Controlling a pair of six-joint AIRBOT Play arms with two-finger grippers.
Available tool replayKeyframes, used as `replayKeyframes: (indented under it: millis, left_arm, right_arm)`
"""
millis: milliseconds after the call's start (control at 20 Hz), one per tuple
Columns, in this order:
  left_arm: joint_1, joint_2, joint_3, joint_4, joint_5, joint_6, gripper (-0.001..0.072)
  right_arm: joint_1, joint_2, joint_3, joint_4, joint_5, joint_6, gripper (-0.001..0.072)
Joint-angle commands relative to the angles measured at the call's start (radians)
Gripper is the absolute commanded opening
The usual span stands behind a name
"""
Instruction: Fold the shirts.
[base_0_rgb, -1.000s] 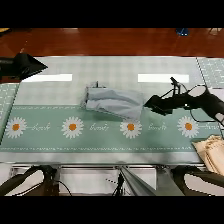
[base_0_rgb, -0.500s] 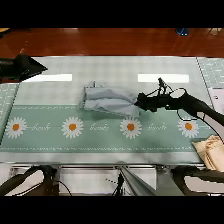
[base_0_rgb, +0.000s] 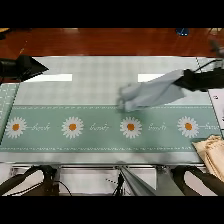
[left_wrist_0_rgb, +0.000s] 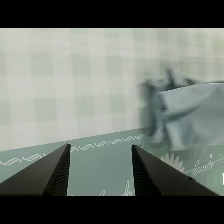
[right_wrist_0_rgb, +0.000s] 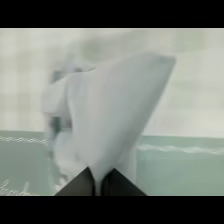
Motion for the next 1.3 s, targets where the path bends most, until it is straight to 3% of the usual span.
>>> replayKeyframes:
  millis: [0, 150, 250, 650, 1000, 1250]
  left_arm:
    - [0.000, -0.029, 0.000, 0.000, 0.002, 0.000, 0.0455]
    - [0.000, -0.058, 0.000, 0.000, 0.006, 0.001, 0.0455]
    - [0.000, -0.077, 0.000, 0.000, 0.018, 0.000, 0.0455]
    - [0.001, -0.165, 0.000, 0.000, 0.102, 0.001, 0.0455]
    - [0.002, -0.204, 0.003, 0.000, 0.345, 0.006, 0.0455]
    - [0.034, -0.204, 0.004, 0.000, 0.393, 0.013, 0.0455]
  right_arm:
    - [-0.241, 0.163, 0.117, -0.088, 0.243, 0.040, 0.0026]
    - [-0.433, 0.225, 0.141, -0.175, 0.415, 0.040, 0.0027]
    - [-0.530, 0.248, 0.141, -0.324, 0.483, 0.042, 0.0027]
    - [-0.734, 0.252, 0.141, -0.761, 0.588, 0.114, 0.0027]
    - [-0.862, 0.266, 0.140, -0.871, 0.618, 0.067, 0.0027]
    - [-1.024, 0.292, 0.135, -0.908, 0.607, 0.048, 0.0027]
